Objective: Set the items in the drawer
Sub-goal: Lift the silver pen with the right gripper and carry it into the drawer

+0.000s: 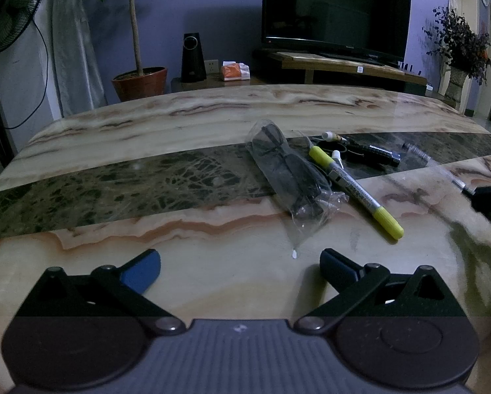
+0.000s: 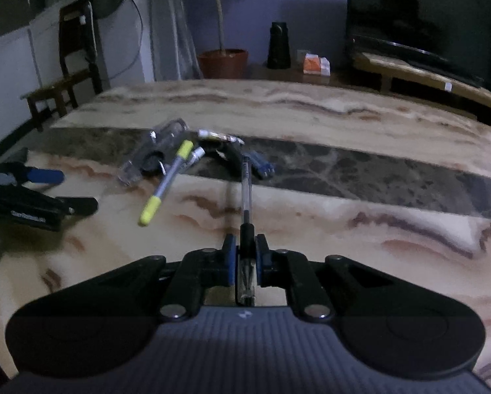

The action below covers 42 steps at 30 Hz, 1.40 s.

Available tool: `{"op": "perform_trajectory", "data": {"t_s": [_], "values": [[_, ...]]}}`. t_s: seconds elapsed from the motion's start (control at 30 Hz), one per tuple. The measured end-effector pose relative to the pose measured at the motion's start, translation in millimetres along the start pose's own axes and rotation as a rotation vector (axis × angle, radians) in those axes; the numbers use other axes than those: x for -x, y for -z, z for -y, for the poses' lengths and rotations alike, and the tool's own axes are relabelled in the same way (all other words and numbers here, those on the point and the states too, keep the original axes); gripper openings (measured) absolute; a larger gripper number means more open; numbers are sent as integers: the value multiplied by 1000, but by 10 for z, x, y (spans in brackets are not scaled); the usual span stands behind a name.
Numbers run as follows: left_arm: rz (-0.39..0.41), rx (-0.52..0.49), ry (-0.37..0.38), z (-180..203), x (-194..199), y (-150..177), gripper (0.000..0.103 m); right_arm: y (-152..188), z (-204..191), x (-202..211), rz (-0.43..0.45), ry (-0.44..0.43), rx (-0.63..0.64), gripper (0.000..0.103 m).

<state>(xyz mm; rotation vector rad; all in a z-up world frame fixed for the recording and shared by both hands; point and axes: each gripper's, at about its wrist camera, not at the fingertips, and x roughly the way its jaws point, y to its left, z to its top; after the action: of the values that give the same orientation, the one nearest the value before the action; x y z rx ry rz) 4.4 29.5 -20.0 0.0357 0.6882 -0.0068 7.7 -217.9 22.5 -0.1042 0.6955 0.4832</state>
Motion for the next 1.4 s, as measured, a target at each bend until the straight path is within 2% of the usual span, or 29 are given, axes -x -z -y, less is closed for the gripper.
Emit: {"op": "perform_trajectory", "data": {"t_s": [0.27, 0.33, 0.43, 0.63, 0.87, 1.13, 1.2, 1.4], "values": [[0, 0, 0, 0, 1, 0, 103, 29, -119, 328, 42, -119, 31, 13], [0, 0, 0, 0, 1, 0, 103, 90, -156, 365, 22, -115, 68, 13], [0, 0, 0, 1, 2, 0, 103, 185, -87, 337, -12, -94, 59, 13], [0, 0, 0, 1, 2, 0, 103, 270, -33, 605, 27, -189, 28, 13], [0, 0, 0, 1, 3, 0, 103, 515, -213, 897, 40, -367, 120, 13], [0, 0, 0, 1, 3, 0, 103, 849, -561, 1200, -7, -601, 340, 13], [0, 0, 0, 1, 3, 0, 103, 943, -618, 1229, -41, -620, 370, 13], [0, 0, 0, 1, 3, 0, 103, 1176, -815, 1194, -175, -607, 454, 14]]}}
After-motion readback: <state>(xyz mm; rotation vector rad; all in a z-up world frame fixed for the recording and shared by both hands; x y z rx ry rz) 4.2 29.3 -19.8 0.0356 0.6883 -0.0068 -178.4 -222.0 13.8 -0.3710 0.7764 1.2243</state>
